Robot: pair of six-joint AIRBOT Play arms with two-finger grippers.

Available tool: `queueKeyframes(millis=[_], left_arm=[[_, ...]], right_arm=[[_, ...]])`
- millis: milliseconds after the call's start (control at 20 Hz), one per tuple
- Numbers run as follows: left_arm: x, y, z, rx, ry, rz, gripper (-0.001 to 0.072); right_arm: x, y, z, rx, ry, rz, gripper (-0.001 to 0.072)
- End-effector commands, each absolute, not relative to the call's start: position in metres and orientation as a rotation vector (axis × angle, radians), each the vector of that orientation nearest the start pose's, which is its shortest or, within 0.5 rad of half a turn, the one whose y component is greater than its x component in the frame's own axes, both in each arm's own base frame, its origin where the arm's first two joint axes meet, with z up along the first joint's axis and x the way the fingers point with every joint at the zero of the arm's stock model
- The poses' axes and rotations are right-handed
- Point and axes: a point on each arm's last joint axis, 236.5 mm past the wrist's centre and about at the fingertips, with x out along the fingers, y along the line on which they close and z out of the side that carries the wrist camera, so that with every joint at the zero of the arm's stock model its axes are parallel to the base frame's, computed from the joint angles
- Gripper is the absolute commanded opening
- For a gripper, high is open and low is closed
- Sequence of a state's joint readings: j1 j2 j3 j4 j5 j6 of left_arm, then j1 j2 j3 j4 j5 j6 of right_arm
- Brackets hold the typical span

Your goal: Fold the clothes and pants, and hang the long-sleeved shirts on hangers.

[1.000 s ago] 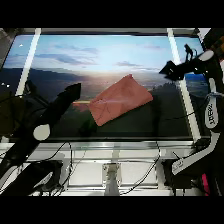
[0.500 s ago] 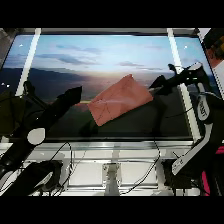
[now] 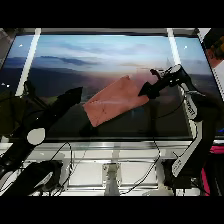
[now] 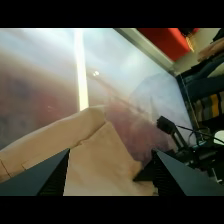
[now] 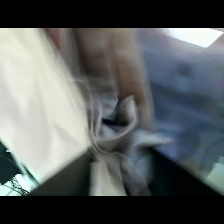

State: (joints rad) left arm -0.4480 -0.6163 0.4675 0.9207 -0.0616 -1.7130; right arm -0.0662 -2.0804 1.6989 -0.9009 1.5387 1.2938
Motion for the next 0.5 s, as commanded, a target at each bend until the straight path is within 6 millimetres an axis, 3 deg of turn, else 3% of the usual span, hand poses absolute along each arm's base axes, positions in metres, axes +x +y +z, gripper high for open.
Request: queueKeyframes(millis=[0,50,100,250,350,450], left_arm=[[0.333,-0.169,0.139,-0.732,0.374,-0.379,0.0589],[0.333,-0.169,0.139,-0.732,0.374,-0.379,0.0589],[0.333,-0.169,0.139,-0.733,0.374,-0.379,0.0589],[0.333,-0.169,0.139,-0.733,0.374,-0.379,0.0589],[0.333,-0.169,0.139,-0.733,0.374,-0.379,0.0589],[0.333,-0.169,0.139,-0.732,0.374,-0.379,0.0589]], right_arm=[[0.422,0.134,-0.117,0.471,1.727,0.644,0.0296],[0.422,0.137,-0.117,0.461,1.726,0.656,0.0208],[0.422,0.139,-0.116,0.448,1.718,0.675,0.0012],[0.433,0.127,-0.101,0.496,1.691,0.654,0.0005],[0.461,0.086,-0.082,0.557,1.609,0.535,0.0004],[0.483,0.017,-0.062,0.649,1.517,0.387,0.0004]])
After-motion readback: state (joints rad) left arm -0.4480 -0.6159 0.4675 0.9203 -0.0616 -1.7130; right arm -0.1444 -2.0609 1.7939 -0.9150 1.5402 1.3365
